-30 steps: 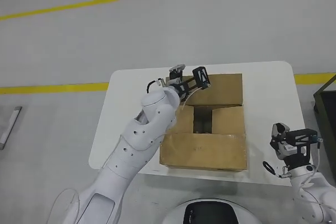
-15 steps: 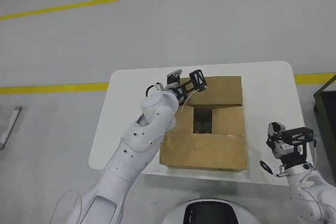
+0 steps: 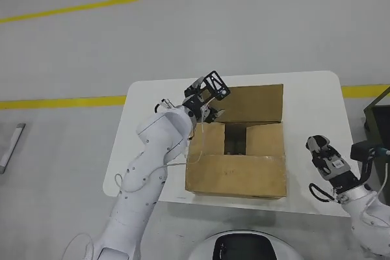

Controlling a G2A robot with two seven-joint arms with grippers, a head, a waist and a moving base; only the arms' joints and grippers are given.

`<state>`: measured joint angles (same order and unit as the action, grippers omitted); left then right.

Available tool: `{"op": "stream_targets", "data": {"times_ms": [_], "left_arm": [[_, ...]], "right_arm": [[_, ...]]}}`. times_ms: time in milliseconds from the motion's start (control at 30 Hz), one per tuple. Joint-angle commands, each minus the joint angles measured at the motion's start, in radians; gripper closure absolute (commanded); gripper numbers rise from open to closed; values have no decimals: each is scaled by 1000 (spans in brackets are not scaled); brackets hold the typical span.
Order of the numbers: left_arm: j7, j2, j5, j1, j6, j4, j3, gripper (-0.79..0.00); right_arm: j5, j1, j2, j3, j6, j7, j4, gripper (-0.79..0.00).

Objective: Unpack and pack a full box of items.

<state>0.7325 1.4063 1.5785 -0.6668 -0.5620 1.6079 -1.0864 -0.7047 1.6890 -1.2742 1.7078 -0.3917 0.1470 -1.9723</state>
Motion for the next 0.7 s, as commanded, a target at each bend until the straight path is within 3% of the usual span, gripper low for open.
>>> {"op": "stream_targets", "data": {"times_ms": [0, 133, 267, 567, 667], "left_arm": [[6, -10, 0, -34, -42, 63, -27, -785], [15, -26, -46, -119, -90, 158, -86, -785], [37, -35, -115, -180, -84, 215, -135, -785], [41, -42, -145, -219, -63, 255, -157, -785], [41, -42, -145, -219, -63, 255, -157, -785]], "right_arm": [[30, -1, 7, 15, -121, 41, 0, 0], [64, 1, 18, 20, -246, 98, 10, 0], [120, 0, 22, 3, -281, 126, 23, 0], [113, -2, 25, 7, -296, 134, 20, 0], [-8, -17, 32, 14, -273, 194, -5, 0]]}}
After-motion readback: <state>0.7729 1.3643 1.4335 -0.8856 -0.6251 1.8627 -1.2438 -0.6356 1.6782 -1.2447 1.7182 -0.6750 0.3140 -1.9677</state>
